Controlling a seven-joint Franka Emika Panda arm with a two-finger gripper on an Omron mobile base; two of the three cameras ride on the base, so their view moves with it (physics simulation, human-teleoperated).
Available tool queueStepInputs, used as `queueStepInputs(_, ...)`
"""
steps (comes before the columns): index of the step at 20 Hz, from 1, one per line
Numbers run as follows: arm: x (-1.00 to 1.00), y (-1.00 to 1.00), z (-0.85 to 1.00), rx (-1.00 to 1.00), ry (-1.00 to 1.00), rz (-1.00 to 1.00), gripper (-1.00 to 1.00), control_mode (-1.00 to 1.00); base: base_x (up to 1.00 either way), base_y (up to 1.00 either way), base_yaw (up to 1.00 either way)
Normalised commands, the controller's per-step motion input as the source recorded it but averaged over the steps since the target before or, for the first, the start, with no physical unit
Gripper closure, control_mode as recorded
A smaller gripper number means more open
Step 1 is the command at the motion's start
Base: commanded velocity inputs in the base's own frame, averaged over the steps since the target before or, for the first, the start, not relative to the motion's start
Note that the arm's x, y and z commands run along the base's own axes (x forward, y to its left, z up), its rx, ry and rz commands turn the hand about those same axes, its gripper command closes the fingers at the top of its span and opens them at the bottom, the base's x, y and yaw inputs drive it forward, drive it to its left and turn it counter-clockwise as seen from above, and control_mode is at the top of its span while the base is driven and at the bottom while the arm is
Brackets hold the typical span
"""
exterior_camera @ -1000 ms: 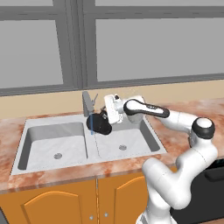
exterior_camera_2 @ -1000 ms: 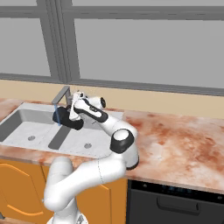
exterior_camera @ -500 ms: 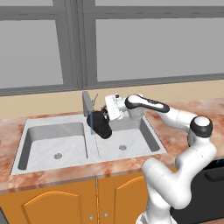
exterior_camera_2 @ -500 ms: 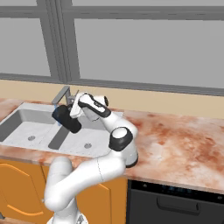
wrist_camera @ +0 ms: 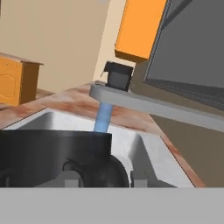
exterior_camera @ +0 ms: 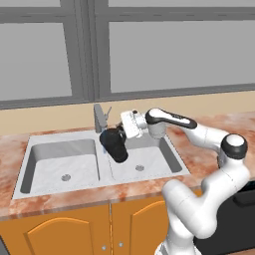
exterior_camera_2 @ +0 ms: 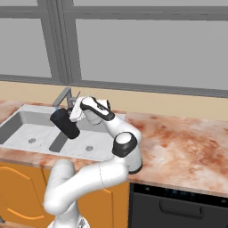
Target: Turn on the sink faucet and place the jug under the water for a few seconds to fill it up.
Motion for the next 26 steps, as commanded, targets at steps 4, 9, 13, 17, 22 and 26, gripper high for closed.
queueStepInputs(4,0.02,0.01,0.00,0.03,0.13,0.00,1.00,-1.00,0.00,0.00,0.00)
queueStepInputs(9,0.04,0.00,0.00,0.02,0.18,0.00,1.00,-1.00,0.00,0.00,0.00)
queueStepInputs(13,0.00,0.00,0.00,0.00,0.13,0.00,1.00,-1.00,0.00,0.00,0.00)
queueStepInputs(17,0.00,0.01,0.00,0.00,0.08,0.00,1.00,-1.00,0.00,0.00,0.00)
queueStepInputs(22,0.00,0.02,0.00,0.00,0.05,0.00,1.00,-1.00,0.00,0.00,0.00)
queueStepInputs(26,0.00,0.01,0.00,0.00,0.04,0.00,1.00,-1.00,0.00,0.00,0.00)
